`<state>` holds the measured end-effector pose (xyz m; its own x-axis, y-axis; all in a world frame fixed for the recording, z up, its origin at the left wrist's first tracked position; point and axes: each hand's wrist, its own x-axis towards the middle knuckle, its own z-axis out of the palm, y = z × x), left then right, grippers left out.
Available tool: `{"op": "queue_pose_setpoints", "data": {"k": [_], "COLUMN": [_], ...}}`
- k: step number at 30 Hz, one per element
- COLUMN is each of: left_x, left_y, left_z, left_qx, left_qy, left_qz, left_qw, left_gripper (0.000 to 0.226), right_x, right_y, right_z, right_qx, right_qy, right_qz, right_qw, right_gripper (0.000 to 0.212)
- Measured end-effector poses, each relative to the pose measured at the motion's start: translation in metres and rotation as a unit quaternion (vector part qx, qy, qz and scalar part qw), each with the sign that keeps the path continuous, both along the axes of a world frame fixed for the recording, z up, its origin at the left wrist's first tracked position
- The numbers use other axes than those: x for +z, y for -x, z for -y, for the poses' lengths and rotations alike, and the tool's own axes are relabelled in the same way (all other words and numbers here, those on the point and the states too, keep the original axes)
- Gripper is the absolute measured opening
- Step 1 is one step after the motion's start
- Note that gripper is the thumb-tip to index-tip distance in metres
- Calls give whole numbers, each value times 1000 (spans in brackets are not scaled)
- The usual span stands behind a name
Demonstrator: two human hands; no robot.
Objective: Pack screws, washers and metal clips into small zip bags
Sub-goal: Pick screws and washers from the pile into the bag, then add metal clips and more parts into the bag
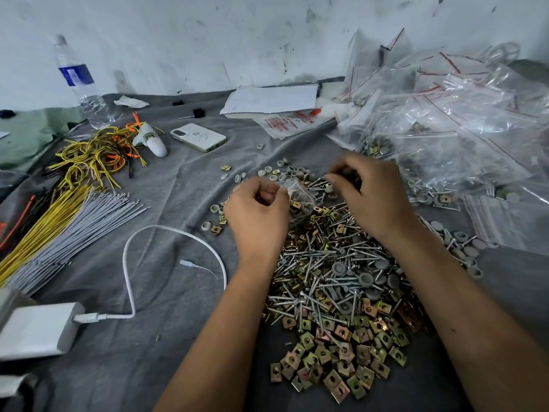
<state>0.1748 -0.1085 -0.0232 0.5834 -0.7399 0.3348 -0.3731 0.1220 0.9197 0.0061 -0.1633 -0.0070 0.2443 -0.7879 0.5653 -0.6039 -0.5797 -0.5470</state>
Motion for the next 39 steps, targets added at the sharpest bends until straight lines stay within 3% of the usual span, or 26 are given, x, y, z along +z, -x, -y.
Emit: {"op": "queue_pose_setpoints", "data": {"k": [2, 6, 10, 16, 19, 22, 24, 29, 32, 34, 39], "left_x": [1, 2, 4, 8, 11, 14, 15, 24, 31, 31, 21], "left_y": [0, 2, 2, 4, 2, 4, 8, -17, -23, -17, -2], "left_z": [0, -1, -3, -5, -8, -13, -15, -18, -21, -21, -18], "left_qx": [0, 2, 7, -1, 42, 68, 66, 143, 205, 196, 111], "left_qy": [-4, -2, 15, 48, 76, 117, 128, 132, 147, 130, -51], "left_qz": [-4, 1, 5, 24, 136, 274, 316, 224, 208, 244, 314], "left_qw": [1000, 1000, 1000, 999, 987, 952, 938, 955, 945, 941, 941], "left_gripper": [15, 14, 13, 11, 9, 8, 10, 6, 9, 13, 13], "right_x": [4, 2, 1, -3, 1, 6, 8, 13, 3, -5, -14], "right_y": [-7, -19, -16, -21, -23, -27, -30, -17, 2, 12, 11], "right_z": [-8, -12, -10, -11, -13, -13, -13, -5, 11, 20, 32], "right_qx": [53, 108, 86, 59, 64, 51, 37, 11, -81, -81, -21], "right_qy": [38, 33, 37, -89, -79, -67, -54, -44, -49, -90, -105], "right_qz": [12, -60, -9, 60, 92, 131, 131, 190, 72, -41, -255], "right_qw": [998, 992, 996, 992, 991, 988, 989, 981, 993, 992, 961], "right_gripper": [13, 18, 17, 21, 20, 15, 12, 10, 6, 15, 36]}}
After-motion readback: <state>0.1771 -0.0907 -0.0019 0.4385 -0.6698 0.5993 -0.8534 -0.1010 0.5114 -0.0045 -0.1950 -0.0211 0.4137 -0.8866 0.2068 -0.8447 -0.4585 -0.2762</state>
